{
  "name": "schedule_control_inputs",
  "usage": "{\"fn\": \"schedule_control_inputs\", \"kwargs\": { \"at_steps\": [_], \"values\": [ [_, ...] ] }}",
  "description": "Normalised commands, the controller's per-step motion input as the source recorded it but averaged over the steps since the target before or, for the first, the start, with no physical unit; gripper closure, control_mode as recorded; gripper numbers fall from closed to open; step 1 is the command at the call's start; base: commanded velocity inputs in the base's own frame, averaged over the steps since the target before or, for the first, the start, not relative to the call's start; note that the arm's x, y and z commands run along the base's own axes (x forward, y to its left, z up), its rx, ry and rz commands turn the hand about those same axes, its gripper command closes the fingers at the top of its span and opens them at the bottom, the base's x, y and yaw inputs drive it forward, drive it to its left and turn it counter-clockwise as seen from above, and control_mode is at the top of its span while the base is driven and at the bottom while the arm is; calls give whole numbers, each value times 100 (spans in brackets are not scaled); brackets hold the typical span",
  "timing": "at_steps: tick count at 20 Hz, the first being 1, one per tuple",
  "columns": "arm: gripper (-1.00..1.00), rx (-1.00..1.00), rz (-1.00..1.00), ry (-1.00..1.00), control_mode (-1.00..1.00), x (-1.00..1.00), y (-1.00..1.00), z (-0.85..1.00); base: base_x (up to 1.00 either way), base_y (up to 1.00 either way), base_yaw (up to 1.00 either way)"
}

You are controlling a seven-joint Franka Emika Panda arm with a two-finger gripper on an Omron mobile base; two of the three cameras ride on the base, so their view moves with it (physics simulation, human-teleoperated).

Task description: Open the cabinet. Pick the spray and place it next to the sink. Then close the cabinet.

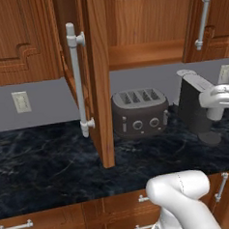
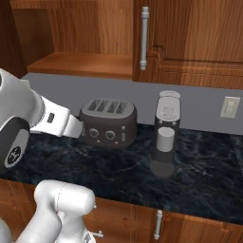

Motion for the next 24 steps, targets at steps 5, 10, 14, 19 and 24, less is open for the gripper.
{"fn": "schedule_control_inputs", "kwargs": {
  "at_steps": [5, 10, 14, 19, 24],
  "values": [
    [-100, 1, 0, -21, -100, -36, 31, 7, 0, 0, 0],
    [-100, 0, 0, -18, -100, 7, 41, 6, 0, 0, 0],
    [-100, 0, 0, -6, -100, 0, 12, 6, 0, 0, 0],
    [-100, -3, -1, -11, -100, -8, 0, 21, 0, 0, 0],
    [-100, -6, -5, -11, -100, -37, 0, 59, 0, 0, 0]
  ]
}}
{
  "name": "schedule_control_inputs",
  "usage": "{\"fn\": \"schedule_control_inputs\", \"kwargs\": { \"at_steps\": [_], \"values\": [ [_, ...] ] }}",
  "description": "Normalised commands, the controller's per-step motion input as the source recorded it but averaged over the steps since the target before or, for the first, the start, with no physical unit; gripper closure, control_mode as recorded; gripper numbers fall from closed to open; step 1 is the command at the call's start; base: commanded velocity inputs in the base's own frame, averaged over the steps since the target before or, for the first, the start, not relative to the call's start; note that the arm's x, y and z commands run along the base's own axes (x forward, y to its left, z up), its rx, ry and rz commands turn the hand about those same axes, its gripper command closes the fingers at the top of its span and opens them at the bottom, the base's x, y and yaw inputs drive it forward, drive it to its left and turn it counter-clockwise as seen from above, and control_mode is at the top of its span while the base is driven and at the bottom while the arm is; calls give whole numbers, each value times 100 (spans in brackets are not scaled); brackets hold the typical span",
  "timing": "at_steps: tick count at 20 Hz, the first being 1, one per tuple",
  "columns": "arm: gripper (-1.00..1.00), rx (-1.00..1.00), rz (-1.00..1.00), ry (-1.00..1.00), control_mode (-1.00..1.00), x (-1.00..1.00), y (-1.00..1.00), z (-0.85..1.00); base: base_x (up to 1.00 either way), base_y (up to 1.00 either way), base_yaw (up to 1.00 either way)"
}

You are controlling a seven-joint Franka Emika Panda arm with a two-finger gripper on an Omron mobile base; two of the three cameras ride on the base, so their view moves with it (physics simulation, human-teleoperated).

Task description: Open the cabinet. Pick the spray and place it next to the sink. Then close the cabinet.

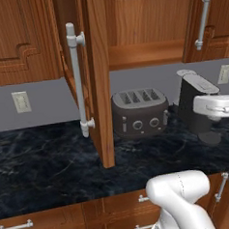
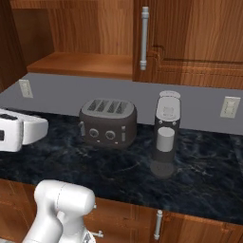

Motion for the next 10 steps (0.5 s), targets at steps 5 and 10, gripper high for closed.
{"fn": "schedule_control_inputs", "kwargs": {
  "at_steps": [5, 10],
  "values": [
    [-100, -11, -5, 0, -100, -4, 16, 29, 0, 0, 0],
    [-100, -12, -12, 0, -100, -11, 34, 0, 0, 0, 0]
  ]
}}
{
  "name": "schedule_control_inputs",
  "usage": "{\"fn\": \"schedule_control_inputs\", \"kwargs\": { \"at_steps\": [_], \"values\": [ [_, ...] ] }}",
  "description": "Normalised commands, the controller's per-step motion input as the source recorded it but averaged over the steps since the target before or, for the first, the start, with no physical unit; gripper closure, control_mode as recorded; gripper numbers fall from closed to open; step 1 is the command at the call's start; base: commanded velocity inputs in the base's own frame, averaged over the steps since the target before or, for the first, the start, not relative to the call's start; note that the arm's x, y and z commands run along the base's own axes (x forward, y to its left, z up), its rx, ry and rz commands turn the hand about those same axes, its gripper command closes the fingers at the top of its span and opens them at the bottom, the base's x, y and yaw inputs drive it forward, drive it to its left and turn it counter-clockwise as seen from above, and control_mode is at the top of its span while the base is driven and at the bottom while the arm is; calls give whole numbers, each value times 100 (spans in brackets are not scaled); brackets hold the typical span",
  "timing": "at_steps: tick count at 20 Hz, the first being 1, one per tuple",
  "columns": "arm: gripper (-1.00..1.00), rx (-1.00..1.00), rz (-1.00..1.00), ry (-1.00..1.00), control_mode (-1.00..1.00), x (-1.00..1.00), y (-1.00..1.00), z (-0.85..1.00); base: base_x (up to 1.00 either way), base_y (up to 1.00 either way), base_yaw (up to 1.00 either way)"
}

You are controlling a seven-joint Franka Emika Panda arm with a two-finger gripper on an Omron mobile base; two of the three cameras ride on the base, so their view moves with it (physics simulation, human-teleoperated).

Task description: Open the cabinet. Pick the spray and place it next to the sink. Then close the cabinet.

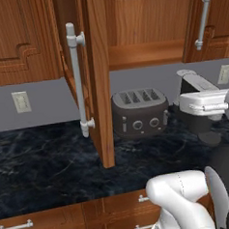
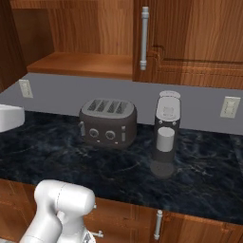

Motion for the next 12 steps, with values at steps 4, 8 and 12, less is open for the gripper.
{"fn": "schedule_control_inputs", "kwargs": {
  "at_steps": [4, 8, 12],
  "values": [
    [-100, -2, -11, -14, -100, -43, 3, 0, 0, 0, 0],
    [-100, 0, -1, -32, -100, -48, 0, 0, 0, 0, 0],
    [-100, 0, 0, -40, -100, -47, 0, 0, 0, 0, 0]
  ]
}}
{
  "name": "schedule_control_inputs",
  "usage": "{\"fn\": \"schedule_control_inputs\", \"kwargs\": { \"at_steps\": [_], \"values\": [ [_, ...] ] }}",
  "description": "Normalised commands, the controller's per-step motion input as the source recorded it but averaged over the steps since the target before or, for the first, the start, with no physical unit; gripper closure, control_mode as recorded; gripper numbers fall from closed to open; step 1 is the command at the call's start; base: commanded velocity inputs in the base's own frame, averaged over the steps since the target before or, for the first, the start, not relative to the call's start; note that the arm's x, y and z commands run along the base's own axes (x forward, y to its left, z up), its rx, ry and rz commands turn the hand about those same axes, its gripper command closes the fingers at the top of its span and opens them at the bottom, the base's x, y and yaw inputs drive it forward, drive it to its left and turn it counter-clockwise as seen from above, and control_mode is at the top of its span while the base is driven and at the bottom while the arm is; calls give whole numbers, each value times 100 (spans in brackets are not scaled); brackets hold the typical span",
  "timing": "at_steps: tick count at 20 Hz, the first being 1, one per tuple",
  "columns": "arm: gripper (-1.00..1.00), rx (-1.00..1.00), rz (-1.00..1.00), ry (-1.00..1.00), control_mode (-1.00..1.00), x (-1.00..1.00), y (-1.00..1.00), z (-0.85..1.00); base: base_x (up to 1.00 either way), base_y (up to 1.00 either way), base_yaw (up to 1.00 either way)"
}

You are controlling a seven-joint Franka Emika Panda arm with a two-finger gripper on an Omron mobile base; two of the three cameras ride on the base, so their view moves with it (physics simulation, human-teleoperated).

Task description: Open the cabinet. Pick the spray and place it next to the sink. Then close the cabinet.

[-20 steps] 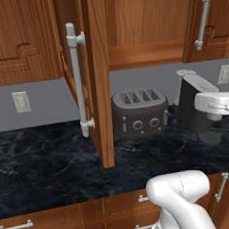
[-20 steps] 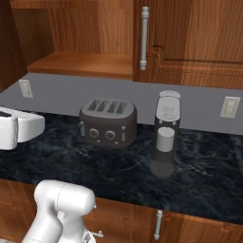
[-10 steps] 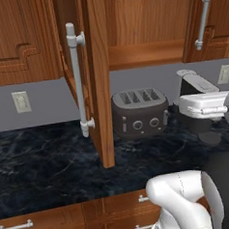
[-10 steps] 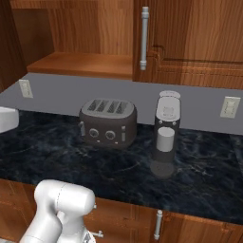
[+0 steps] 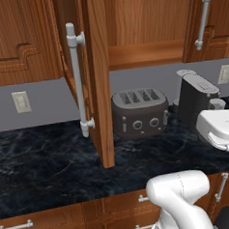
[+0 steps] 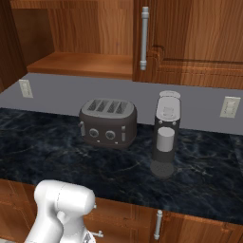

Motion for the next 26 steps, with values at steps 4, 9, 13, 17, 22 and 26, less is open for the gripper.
{"fn": "schedule_control_inputs", "kwargs": {
  "at_steps": [4, 9, 13, 17, 22, 26],
  "values": [
    [-100, 0, 0, -30, -100, -36, 1, 17, 0, 0, 0],
    [-100, -3, -2, -17, -100, -19, 24, 15, 0, 0, 0],
    [-100, -6, -11, -1, -100, -3, 45, 1, 0, 0, 0],
    [-100, -8, -14, 0, -100, 0, 51, 0, 0, 0, 0],
    [-100, -6, -13, 0, -100, -1, 45, 0, 0, 0, 0],
    [-100, -1, -11, 0, -100, 0, 44, 0, 0, 0, 0]
  ]
}}
